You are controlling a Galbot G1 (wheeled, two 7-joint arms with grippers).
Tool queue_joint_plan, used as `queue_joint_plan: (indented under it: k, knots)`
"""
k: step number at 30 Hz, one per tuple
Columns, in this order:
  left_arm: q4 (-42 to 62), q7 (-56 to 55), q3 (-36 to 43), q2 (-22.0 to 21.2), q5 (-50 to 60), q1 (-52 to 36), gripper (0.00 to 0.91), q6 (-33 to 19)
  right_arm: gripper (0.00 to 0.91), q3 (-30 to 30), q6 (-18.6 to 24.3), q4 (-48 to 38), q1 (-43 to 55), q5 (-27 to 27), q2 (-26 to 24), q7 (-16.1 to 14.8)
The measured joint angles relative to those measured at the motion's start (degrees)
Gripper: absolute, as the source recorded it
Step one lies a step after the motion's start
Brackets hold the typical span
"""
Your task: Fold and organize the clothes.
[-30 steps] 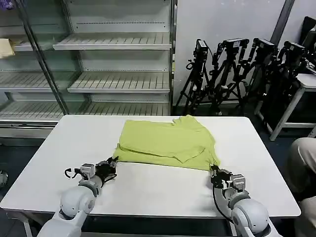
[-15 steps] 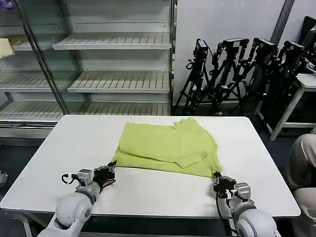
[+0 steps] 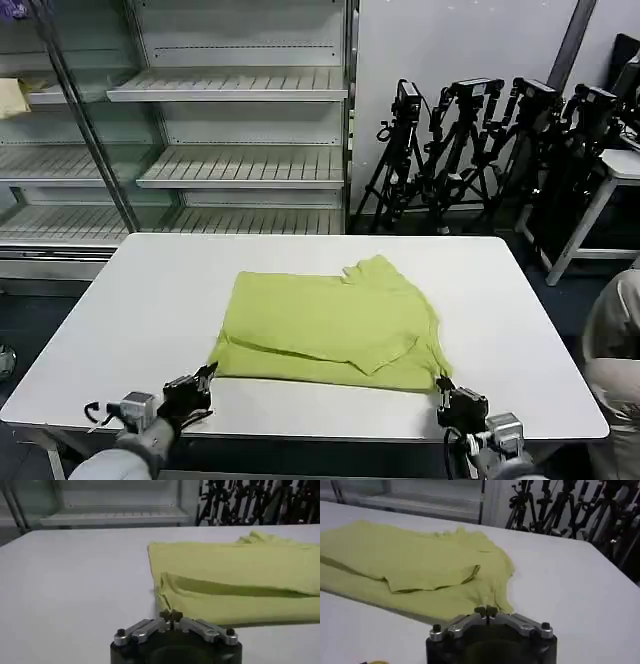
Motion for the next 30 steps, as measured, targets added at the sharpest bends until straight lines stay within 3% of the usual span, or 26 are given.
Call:
queue_joint_plan:
  k: [1,2,10,16,22,30]
  knots:
    - [-0.5,0.2,-0.4,0.0,0.4,0.9,0.907,0.0,0.363,0.0,0.0,0.4,-0.7,-0.2,0.0,-0.1]
    - [-0.8,0.4,-0.9,0.0,0.7,1.7,0.907,0.0,0.907,0.2,0.0,0.9,-1.3,-0.5,0.0,-0.1]
    - [-3.8,1.5,-3.9,0.4,2.2,4.4,0.907,0.0,0.907,3.2,-0.7,4.3,-4.1,-0.5,-0.9,-0.9]
    - [-5.5,1.6,-5.6,1.6,1.7,2.7,0.907,0.0,0.907,5.1,-1.3,4.9,-0.9,1.7,-2.6,-0.5]
    - [-4.0,1.3,-4.2,3.3,1.0,-4.1,0.907,0.0,0.907,2.7,-1.7,-0.2,9.8,3.9,-2.9,1.0]
    - [4.2,1.7,2.1,3.9,0.3,-16.6,0.907,-0.1,0.907,-5.1,-1.9,-12.3,27.6,7.3,-1.3,3.8]
